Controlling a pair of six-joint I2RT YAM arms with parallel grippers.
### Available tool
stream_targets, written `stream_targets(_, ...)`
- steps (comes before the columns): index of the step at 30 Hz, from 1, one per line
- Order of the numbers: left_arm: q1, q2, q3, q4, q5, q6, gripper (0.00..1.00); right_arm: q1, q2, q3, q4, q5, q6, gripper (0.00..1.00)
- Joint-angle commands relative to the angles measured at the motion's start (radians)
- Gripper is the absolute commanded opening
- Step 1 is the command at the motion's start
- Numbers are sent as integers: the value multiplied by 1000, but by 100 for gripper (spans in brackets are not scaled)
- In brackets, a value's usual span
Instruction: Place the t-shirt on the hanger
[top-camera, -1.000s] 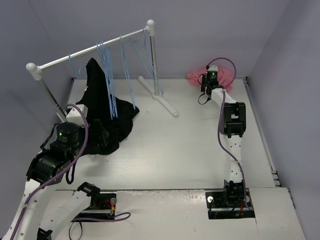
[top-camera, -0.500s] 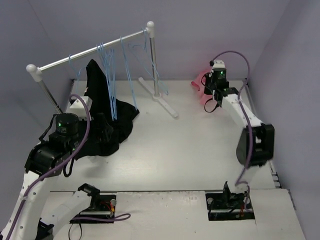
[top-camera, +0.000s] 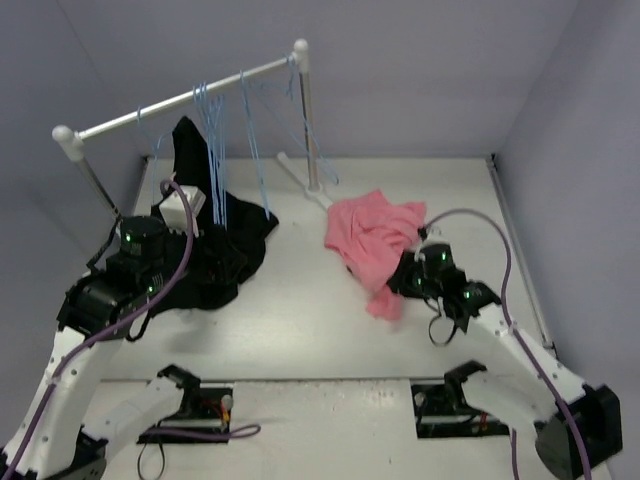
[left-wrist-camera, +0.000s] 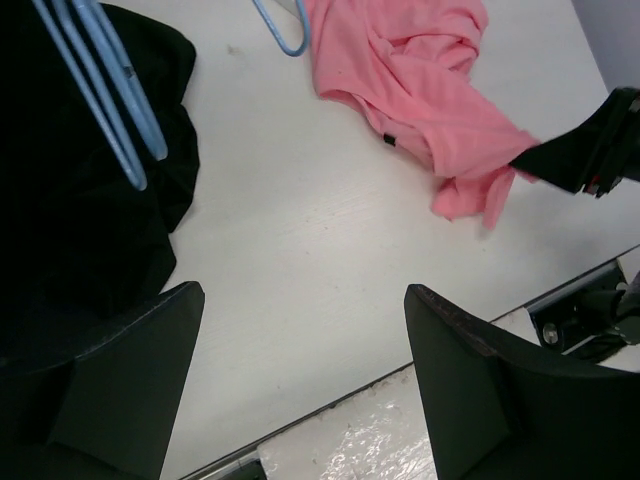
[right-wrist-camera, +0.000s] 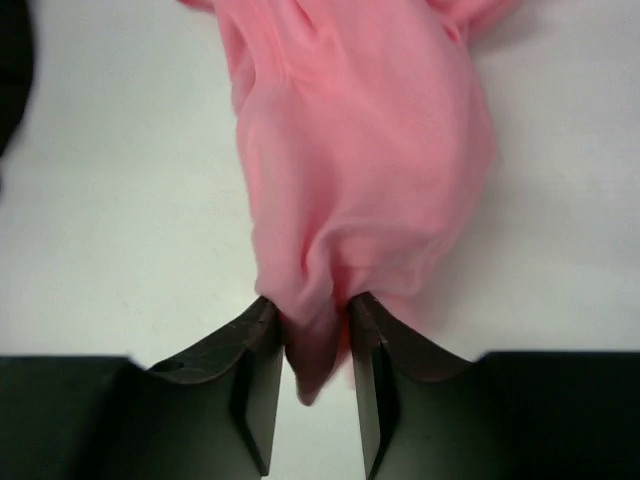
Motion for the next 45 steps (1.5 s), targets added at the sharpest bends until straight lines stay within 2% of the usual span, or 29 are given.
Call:
stream_targets(1,-48,45,-24,116,52,-18,77,22,-145,19,-73,66,161,66)
stream_targets(3,-78,67,-56,180,42,-22,77,22,-146,33,-90,95,132,76)
stream_targets(5,-119,90,-80,204,23,-29,77,24,-119,59,-93,129,103,76)
stream_targets(7,-191,143,-100,299,-22,-26,77,25,-59,106,-93,155,53,76)
stream_targets(11,-245,238,-131,431,-86,-18,77,29,60,186,-92,201,-52,70)
stream_targets(15,-255,346,-207,675,-114,-10,77,35,162,239,-87,226,-114,64)
stream_targets(20,-259,524,-294,1044,-87,29,74,35,173,236,-55,197,-109,61)
stream_targets(23,-259,661,-271,1144,-71,53,73,36,152,221,-27,136,-102,61)
stream_targets(27,-259,838,-216,1216,-74,54,71,38,121,213,-19,85,-109,61)
stream_targets(32,-256,974,-118,1222,-110,32,65,47,104,217,-19,39,-123,62)
stream_targets(41,-256,1086,-34,1241,-139,19,64,75,114,191,-18,42,-129,63)
stream_targets(45,-256,1131,-20,1239,-161,22,61,85,126,183,-12,43,-127,63)
